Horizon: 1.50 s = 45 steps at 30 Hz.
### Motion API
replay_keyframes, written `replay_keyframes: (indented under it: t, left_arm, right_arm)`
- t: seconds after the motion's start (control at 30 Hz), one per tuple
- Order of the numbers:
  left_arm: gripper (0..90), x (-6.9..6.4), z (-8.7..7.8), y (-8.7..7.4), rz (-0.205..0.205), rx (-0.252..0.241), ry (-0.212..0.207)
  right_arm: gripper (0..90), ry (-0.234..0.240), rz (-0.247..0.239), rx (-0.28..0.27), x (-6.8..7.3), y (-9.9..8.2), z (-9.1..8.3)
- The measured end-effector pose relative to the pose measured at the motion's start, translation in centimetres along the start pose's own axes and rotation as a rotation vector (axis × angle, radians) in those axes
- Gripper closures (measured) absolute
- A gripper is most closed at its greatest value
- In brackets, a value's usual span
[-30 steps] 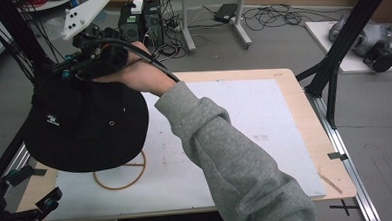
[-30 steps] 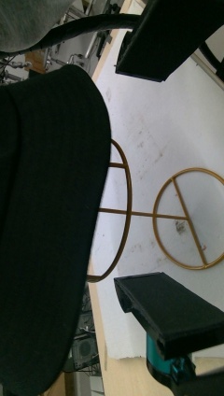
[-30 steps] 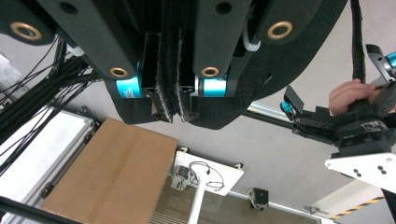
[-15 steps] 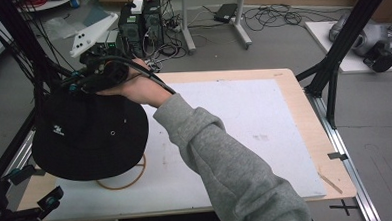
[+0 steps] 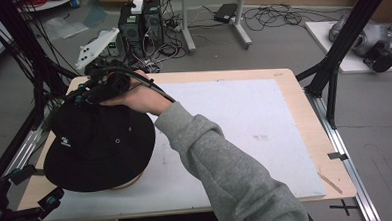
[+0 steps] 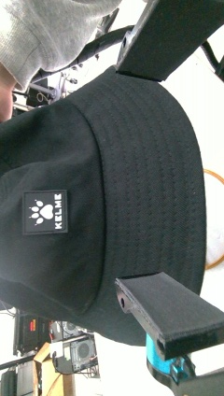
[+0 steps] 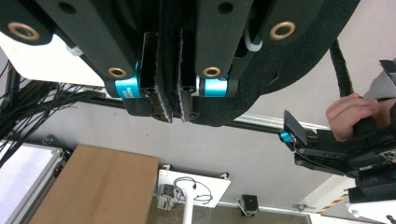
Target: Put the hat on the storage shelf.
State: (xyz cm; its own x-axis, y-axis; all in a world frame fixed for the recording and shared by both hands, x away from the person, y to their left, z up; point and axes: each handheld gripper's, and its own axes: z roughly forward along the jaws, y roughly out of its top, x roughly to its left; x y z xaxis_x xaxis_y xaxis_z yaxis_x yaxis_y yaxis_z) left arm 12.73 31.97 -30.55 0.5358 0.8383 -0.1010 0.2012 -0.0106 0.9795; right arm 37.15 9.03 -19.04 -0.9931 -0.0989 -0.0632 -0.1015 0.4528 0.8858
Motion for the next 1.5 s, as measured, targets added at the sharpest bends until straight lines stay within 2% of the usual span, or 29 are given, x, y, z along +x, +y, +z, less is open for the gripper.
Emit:
replay_keyframes:
  t: [0.13, 0.4, 0.57, 0.77, 0.8, 0.83, 0.87, 0.9, 0.97, 1.03, 1.13, 1.23, 1.5]
  left_arm:
    - [1.7, -0.1, 0.1, 0.0, 0.002, 0.001, -0.002]
    - [1.7, -0.2, 0.3, -0.1, -0.001, 0.006, -0.002]
    - [1.7, -0.1, 0.2, -0.1, 0.000, 0.006, -0.001]
    - [1.7, -0.1, 0.1, 0.0, -0.002, 0.002, 0.000]
    - [1.7, -0.1, 0.1, 0.0, -0.002, 0.003, 0.001]
    - [1.7, -0.1, 0.1, 0.0, 0.001, 0.003, 0.001]
    - [1.7, -0.1, 0.0, 0.0, 0.001, 0.001, 0.001]
    - [1.7, -0.1, 0.0, 0.0, -0.003, -0.003, 0.002]
    - [1.7, 0.0, -0.2, 0.0, -0.002, -0.004, 0.004]
    - [1.7, 0.0, -0.2, 0.1, -0.001, -0.006, 0.006]
    - [1.7, 0.0, -0.3, 0.1, -0.002, -0.007, 0.006]
    - [1.7, 0.0, -0.3, 0.1, 0.000, -0.005, 0.006]
    - [1.7, -0.1, -0.2, 0.1, 0.000, -0.005, 0.004]
  right_arm:
    - [84.5, 0.013, 0.030, -0.003, 0.0, -0.5, -0.2]
    - [84.0, 0.016, 0.023, -0.006, 0.2, -0.8, -0.3]
    - [78.5, 0.016, 0.031, -0.011, 0.1, -0.9, -0.2]
    - [65.1, 0.007, 0.046, -0.021, 0.1, -0.9, -0.1]
    - [55.2, 0.001, 0.058, -0.022, 0.0, -0.9, -0.1]
    - [55.2, 0.001, 0.058, -0.022, 0.0, -0.9, -0.1]
    - [45.5, 0.002, 0.070, -0.027, 0.0, -0.9, -0.1]
    - [45.5, 0.002, 0.070, -0.027, 0.0, -0.9, -0.1]
    - [31.8, -0.018, 0.094, -0.043, -0.1, -0.9, -0.1]
    - [28.4, -0.020, 0.098, -0.049, -0.1, -0.9, -0.2]
    - [13.2, -0.031, 0.123, -0.090, -0.4, -0.9, -0.4]
    - [11.3, -0.041, 0.135, -0.115, -0.5, -0.9, -0.7]
    - [11.2, -0.054, 0.139, -0.127, -0.5, -1.0, -1.3]
